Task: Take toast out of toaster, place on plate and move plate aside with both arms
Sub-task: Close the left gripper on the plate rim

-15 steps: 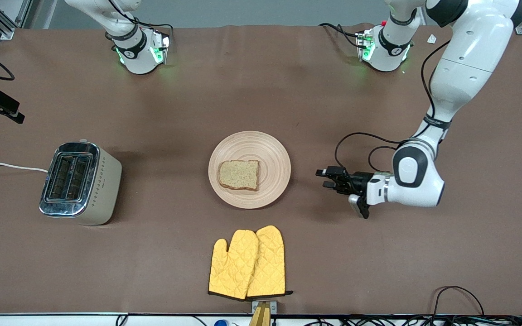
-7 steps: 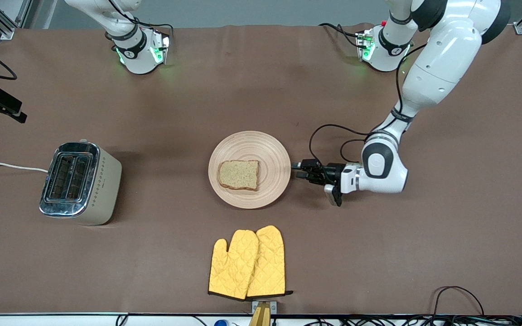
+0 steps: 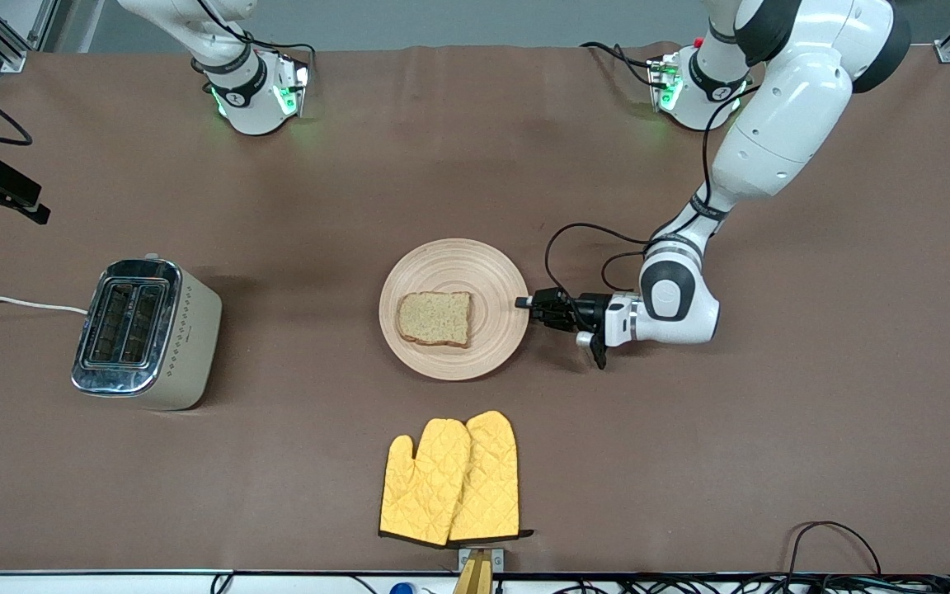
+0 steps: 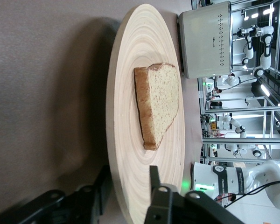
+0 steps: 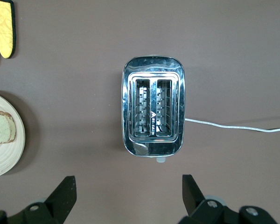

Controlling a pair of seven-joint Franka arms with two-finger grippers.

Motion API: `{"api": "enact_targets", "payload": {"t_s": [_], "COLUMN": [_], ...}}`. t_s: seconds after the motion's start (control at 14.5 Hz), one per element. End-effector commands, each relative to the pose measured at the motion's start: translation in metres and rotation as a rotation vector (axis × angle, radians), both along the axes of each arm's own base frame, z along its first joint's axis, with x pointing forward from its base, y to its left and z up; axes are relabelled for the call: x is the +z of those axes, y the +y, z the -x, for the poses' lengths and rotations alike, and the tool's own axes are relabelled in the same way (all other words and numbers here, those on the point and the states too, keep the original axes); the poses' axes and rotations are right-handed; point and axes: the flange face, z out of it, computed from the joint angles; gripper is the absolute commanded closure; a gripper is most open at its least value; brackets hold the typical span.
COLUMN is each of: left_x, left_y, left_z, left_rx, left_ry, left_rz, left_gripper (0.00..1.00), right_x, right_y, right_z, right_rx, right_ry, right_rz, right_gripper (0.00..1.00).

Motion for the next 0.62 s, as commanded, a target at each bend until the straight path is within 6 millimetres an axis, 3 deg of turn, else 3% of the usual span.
{"api": "enact_targets", "payload": {"t_s": [0.0, 0.34, 0.55], "left_x": [-0.005, 0.001, 0.011], "left_y": [-0.002, 0.005, 0.020], "left_z": [0.002, -0.008, -0.019], "left_rx": [0.030, 0.068, 0.088], "left_ry": [0.004, -0.006, -0.024], "left_rz": [0.007, -0.016, -0.019], "left_gripper": [0.71, 0.95, 1.00], "right_x": [0.004, 0.004, 0.004], "right_y": [0.004, 0.003, 0.004], "right_z": [0.008, 0.008, 0.008], "right_rx": [-0.012, -0.014, -0.012], "right_ry": [-0.002, -0.002, -0.002], "right_rz": [0.005, 0.004, 0.004], "right_gripper": [0.00, 0.00, 0.00]}}
